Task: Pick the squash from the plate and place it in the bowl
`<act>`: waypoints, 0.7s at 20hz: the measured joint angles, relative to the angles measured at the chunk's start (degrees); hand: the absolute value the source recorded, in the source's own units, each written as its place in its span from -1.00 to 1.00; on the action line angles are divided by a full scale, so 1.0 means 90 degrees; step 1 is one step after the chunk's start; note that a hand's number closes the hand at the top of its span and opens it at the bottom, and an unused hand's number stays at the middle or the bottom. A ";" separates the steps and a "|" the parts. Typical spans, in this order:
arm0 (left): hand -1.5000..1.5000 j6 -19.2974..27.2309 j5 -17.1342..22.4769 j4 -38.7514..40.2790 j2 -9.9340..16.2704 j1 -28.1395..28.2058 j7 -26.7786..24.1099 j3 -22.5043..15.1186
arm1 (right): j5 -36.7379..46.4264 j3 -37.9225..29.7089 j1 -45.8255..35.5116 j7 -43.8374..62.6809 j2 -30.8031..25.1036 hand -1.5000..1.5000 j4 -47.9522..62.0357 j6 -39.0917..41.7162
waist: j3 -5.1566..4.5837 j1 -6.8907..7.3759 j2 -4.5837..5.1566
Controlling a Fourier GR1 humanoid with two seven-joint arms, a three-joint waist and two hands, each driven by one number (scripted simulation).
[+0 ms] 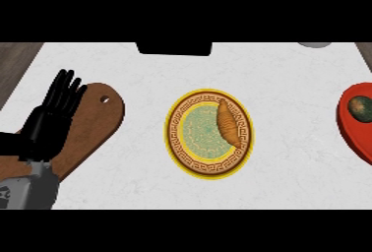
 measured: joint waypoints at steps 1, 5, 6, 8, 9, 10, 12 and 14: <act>0.00 -0.0007 0.0001 -0.0017 -0.0011 0.0029 -0.0008 -0.0008 | -0.0112 -0.0129 -0.0001 0.0015 -0.0093 -1.00 0.0092 0.0059 | -0.0002 0.0006 0.0002; 0.00 0.0010 0.0057 -0.0177 0.0005 0.0053 0.0117 0.0012 | -0.0445 -0.0530 0.0132 0.0024 -0.0590 -1.00 0.0355 0.0289 | 0.0004 0.0012 0.0007; 0.00 0.0026 0.0044 -0.0182 0.0002 0.0052 0.0126 0.0009 | -0.0507 -0.0605 0.0209 -0.0001 -0.0702 -1.00 0.0406 0.0359 | 0.0004 -0.0006 0.0007; 0.00 0.0015 0.0078 -0.0248 0.0062 0.0070 0.0196 0.0055 | -0.0635 -0.0757 0.0387 -0.0032 -0.0989 -1.00 0.0509 0.0547 | 0.0011 -0.0025 0.0008; 0.00 -0.0003 0.0085 -0.0240 0.0075 0.0095 0.0175 0.0076 | -0.0697 -0.0826 0.0490 -0.0060 -0.1104 -1.00 0.0563 0.0682 | 0.0011 -0.0044 0.0008; 0.00 0.0000 0.0083 -0.0256 0.0056 0.0119 0.0157 0.0071 | -0.0753 -0.0890 0.0579 -0.0061 -0.1216 -1.00 0.0614 0.0784 | 0.0014 -0.0052 0.0009; 0.00 0.0010 0.0098 -0.0264 0.0047 0.0111 0.0172 0.0082 | -0.0818 -0.0965 0.0807 -0.0136 -0.1399 -1.00 0.0679 0.0999 | 0.0018 -0.0086 0.0010; 0.00 0.0042 0.0063 -0.0228 0.0025 0.0097 0.0130 0.0085 | -0.0867 -0.1024 0.1032 -0.0247 -0.1548 -1.00 0.0724 0.1208 | 0.0028 -0.0125 0.0020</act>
